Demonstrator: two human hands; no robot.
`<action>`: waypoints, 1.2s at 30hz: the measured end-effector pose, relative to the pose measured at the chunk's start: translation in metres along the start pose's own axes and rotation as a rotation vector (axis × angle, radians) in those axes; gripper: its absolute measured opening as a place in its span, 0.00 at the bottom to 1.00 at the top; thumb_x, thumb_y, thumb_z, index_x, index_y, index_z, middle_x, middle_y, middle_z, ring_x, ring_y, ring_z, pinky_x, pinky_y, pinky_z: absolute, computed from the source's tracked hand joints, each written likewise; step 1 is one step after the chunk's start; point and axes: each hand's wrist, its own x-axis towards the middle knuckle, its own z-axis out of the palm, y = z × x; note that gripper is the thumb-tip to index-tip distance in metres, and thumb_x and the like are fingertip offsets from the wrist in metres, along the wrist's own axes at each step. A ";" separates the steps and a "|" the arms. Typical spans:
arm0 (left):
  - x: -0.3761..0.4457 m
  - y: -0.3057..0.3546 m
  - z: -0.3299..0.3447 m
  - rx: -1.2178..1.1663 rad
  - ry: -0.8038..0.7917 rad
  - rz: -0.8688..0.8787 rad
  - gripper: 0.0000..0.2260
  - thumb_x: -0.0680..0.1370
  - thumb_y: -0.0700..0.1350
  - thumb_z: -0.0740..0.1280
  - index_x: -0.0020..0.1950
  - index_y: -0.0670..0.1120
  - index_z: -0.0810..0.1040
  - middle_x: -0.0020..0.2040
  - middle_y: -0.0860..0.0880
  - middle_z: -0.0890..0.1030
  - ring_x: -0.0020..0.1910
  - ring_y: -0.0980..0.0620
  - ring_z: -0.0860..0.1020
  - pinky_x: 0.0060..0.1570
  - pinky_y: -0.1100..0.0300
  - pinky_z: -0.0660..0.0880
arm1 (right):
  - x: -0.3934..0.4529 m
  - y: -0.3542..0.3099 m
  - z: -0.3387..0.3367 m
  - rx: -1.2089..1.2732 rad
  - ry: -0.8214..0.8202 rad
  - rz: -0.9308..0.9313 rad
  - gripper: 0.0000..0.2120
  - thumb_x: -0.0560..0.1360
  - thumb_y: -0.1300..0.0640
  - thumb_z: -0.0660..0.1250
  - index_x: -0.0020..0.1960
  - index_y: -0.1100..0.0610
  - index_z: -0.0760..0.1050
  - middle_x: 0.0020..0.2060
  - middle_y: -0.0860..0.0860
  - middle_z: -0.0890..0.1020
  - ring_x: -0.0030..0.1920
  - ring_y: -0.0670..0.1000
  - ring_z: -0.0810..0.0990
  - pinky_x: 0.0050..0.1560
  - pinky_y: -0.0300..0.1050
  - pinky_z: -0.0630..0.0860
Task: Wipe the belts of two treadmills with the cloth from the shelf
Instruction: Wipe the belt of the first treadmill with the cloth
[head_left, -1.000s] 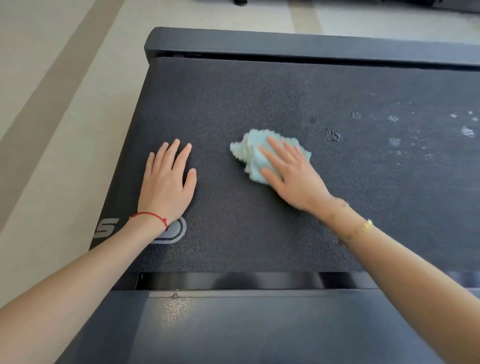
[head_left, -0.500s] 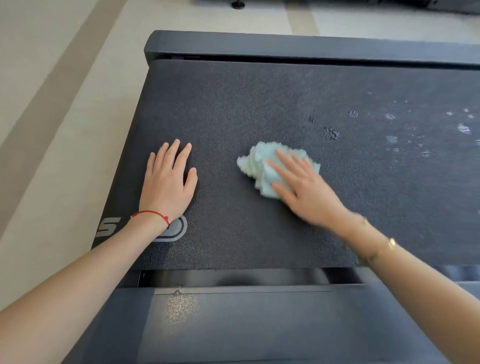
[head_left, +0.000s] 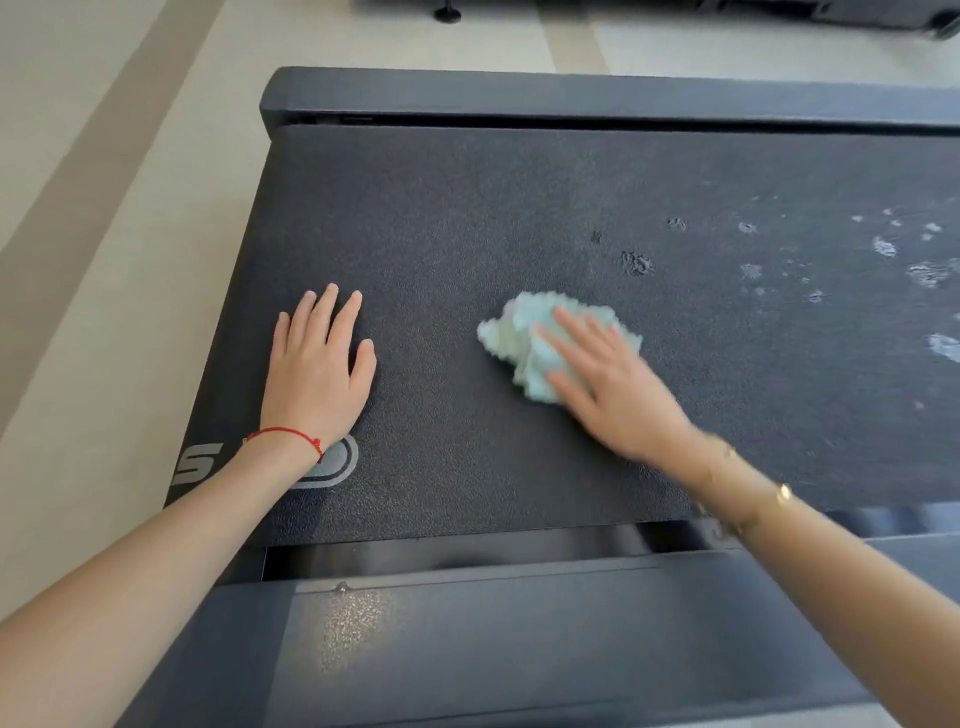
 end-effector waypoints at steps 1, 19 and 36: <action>0.000 0.000 -0.001 -0.003 -0.002 -0.001 0.24 0.84 0.51 0.54 0.80 0.46 0.59 0.80 0.44 0.58 0.79 0.43 0.54 0.77 0.43 0.49 | 0.021 0.012 -0.003 0.005 0.035 0.121 0.26 0.82 0.42 0.48 0.77 0.48 0.59 0.78 0.52 0.57 0.78 0.58 0.55 0.77 0.54 0.47; 0.009 0.046 0.001 0.041 -0.080 0.069 0.25 0.84 0.51 0.50 0.81 0.48 0.55 0.81 0.45 0.55 0.80 0.43 0.50 0.76 0.36 0.47 | 0.020 0.035 -0.018 0.006 0.051 0.327 0.24 0.84 0.45 0.51 0.79 0.45 0.55 0.79 0.50 0.54 0.79 0.54 0.49 0.77 0.47 0.42; 0.075 0.107 0.037 0.053 -0.009 0.048 0.25 0.83 0.51 0.48 0.81 0.47 0.56 0.80 0.44 0.57 0.80 0.43 0.52 0.75 0.34 0.49 | 0.135 0.134 -0.031 -0.018 0.071 0.335 0.24 0.84 0.45 0.49 0.79 0.48 0.55 0.79 0.53 0.54 0.79 0.57 0.49 0.77 0.51 0.43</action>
